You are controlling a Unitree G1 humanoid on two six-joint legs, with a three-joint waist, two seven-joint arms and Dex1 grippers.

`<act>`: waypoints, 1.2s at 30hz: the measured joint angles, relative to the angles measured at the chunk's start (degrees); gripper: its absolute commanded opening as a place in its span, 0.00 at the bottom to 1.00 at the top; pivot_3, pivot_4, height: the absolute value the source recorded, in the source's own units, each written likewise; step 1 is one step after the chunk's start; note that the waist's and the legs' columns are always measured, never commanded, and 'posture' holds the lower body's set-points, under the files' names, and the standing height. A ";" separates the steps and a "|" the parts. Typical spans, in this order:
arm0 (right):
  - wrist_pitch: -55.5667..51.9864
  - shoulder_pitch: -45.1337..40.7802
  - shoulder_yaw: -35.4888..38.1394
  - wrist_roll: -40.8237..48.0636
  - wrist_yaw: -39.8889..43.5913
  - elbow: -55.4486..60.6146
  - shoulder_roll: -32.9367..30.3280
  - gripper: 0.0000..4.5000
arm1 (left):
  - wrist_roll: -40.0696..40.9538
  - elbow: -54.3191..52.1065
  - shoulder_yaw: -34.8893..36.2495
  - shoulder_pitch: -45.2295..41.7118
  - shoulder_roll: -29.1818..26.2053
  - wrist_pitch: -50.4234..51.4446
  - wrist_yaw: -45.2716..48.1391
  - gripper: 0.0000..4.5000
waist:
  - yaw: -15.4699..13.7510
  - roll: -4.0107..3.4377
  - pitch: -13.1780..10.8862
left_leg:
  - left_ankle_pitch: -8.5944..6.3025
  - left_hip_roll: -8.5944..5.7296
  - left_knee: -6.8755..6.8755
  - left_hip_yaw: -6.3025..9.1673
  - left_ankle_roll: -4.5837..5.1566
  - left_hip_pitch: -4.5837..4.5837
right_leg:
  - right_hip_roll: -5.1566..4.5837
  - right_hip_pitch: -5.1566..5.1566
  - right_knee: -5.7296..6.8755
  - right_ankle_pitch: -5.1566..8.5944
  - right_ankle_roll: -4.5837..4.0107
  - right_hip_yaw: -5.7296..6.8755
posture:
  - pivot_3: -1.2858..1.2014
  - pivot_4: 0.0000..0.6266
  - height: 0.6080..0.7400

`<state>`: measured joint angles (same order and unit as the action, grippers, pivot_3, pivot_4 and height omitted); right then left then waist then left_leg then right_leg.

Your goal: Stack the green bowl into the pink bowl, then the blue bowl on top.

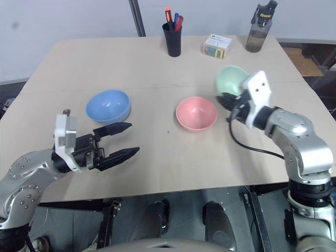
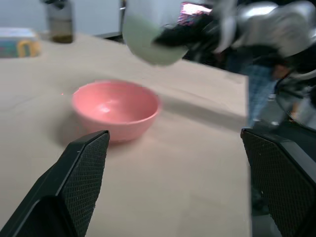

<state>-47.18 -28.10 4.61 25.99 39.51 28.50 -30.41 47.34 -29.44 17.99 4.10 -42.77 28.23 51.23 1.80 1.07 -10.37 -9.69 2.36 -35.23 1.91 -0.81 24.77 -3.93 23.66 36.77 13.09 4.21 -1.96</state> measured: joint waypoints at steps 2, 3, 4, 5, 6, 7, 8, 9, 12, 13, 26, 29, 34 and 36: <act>0.16 -1.23 -3.50 1.43 1.44 -0.75 1.69 0.13 | -1.15 -0.31 0.12 0.75 1.01 0.62 -3.67 1.00 | -0.13 0.04 0.01 | 0.00 -0.01 -0.02 0.00 0.00 0.02 | -0.01 0.00 -0.01 0.00 0.00 0.00 | 0.52 0.24 1.00; 0.65 -1.99 -5.61 1.22 2.01 -2.19 2.25 0.18 | -1.77 -0.49 0.33 1.09 1.40 0.76 -5.39 1.00 | -0.10 0.04 0.01 | 0.00 -0.01 -0.02 -0.01 0.00 -0.01 | -0.01 -0.01 -0.01 0.00 0.00 0.00 | 0.52 0.24 1.00; 1.05 -2.49 -6.86 0.98 2.31 -3.38 2.67 0.22 | -2.36 -0.68 0.46 1.28 1.65 0.83 -6.43 1.00 | 0.01 0.06 0.02 | 0.00 -0.01 -0.02 -0.02 0.00 -0.04 | -0.01 -0.02 -0.01 0.00 -0.01 0.00 | 0.52 0.24 1.00; 2.59 -3.22 -9.67 -0.44 2.95 -6.42 3.10 0.31 | -3.41 -1.18 0.96 1.70 2.12 0.96 -8.72 1.00 | 0.12 0.08 0.04 | 0.00 -0.01 -0.02 0.00 0.00 -0.04 | -0.01 -0.01 0.00 -0.01 -0.01 0.00 | 0.52 0.24 1.00; 4.11 -3.43 -12.38 -1.91 3.94 -9.39 3.04 0.41 | -3.90 -1.70 1.70 2.08 2.54 1.24 -10.66 1.00 | 0.17 0.10 0.05 | 0.00 -0.01 -0.02 0.00 0.00 -0.04 | 0.00 -0.01 0.00 -0.02 -0.03 0.00 | 0.52 0.24 1.00; 5.19 -3.22 -14.31 -3.09 4.79 -12.00 2.99 0.51 | -4.46 -2.14 2.43 2.56 2.64 1.41 -12.39 1.00 | 0.12 0.08 0.04 | 0.00 -0.01 -0.01 0.00 0.00 -0.01 | 0.00 0.01 0.01 -0.09 -0.14 0.00 | 0.52 0.24 1.00; 5.83 -2.97 -15.41 -3.71 5.33 -13.88 2.95 0.61 | -4.91 -2.48 3.11 2.99 2.65 1.60 -13.76 1.00 | 0.06 0.06 0.02 | 0.00 -0.02 -0.01 -0.01 -0.01 0.03 | -0.01 0.03 0.00 -0.14 -0.23 0.00 | 0.52 0.24 1.00; 6.69 -2.82 -15.87 -4.25 5.78 -15.28 2.98 0.71 | -5.35 -3.00 3.91 3.22 2.75 1.99 -15.19 1.00 | 0.03 0.06 0.00 | 0.00 -0.02 -0.01 -0.01 -0.01 0.05 | -0.01 0.04 0.00 -0.14 -0.23 0.00 | 0.52 0.24 1.00; 9.34 -2.88 -15.93 -5.23 6.67 -16.57 2.92 0.98 | -8.76 -5.52 4.86 4.35 2.91 3.55 -21.35 1.00 | 0.09 0.06 0.01 | 0.00 -0.02 0.01 -0.01 -0.01 0.04 | 0.00 0.04 -0.01 -0.14 -0.23 0.00 | 0.52 0.24 1.00; 10.47 -2.95 -15.68 -5.19 6.93 -16.56 3.08 0.98 | -11.42 -6.88 4.68 4.74 2.91 4.87 -24.73 1.00 | 0.12 0.06 0.00 | 0.00 -0.02 0.01 -0.01 -0.01 0.01 | 0.01 0.03 0.00 -0.14 -0.23 -0.01 | 0.52 0.24 1.00; 19.15 -4.61 -11.60 0.16 13.75 -10.49 3.33 0.98 | -28.32 -4.91 -15.92 -19.32 -12.46 29.29 -36.59 1.00 | -0.65 0.11 -0.01 | 0.00 -0.01 0.06 0.07 -0.03 -0.02 | 0.11 0.04 0.05 -0.02 -0.02 0.03 | 0.52 0.24 1.00; 20.11 -5.49 -12.14 -0.76 13.92 -10.98 3.15 0.99 | -32.09 1.08 -23.78 -25.53 -13.21 30.24 -34.79 0.95 | -0.81 0.11 -0.02 | 0.00 -0.01 0.08 0.08 -0.03 0.01 | 0.13 0.08 0.05 -0.02 -0.02 0.03 | 0.52 0.24 1.00; 21.32 -6.12 -12.83 -3.01 13.82 -12.58 2.47 1.00 | -36.60 8.55 -31.81 -31.18 -12.38 29.79 -30.96 0.54 | -0.88 0.14 -0.03 | 0.00 -0.01 0.08 0.07 -0.03 0.06 | 0.13 0.10 0.04 -0.02 -0.02 0.02 | 0.52 0.24 1.00; 21.32 -6.12 -12.83 -3.30 13.58 -12.82 2.38 1.00 | -37.47 9.58 -32.19 -31.61 -11.97 28.91 -29.46 0.34 | -0.83 0.13 -0.04 | 0.00 0.00 0.08 0.08 -0.03 0.06 | 0.13 0.11 0.04 -0.05 -0.06 0.02 | 0.52 0.24 1.00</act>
<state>-25.86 -34.22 -8.22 22.69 53.09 15.67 -28.04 9.88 -19.86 -14.20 -27.52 -54.74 57.14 21.78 0.97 1.20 -10.41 -9.69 2.36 -35.15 1.99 -0.84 24.83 -3.80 23.77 36.81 13.03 4.14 -1.94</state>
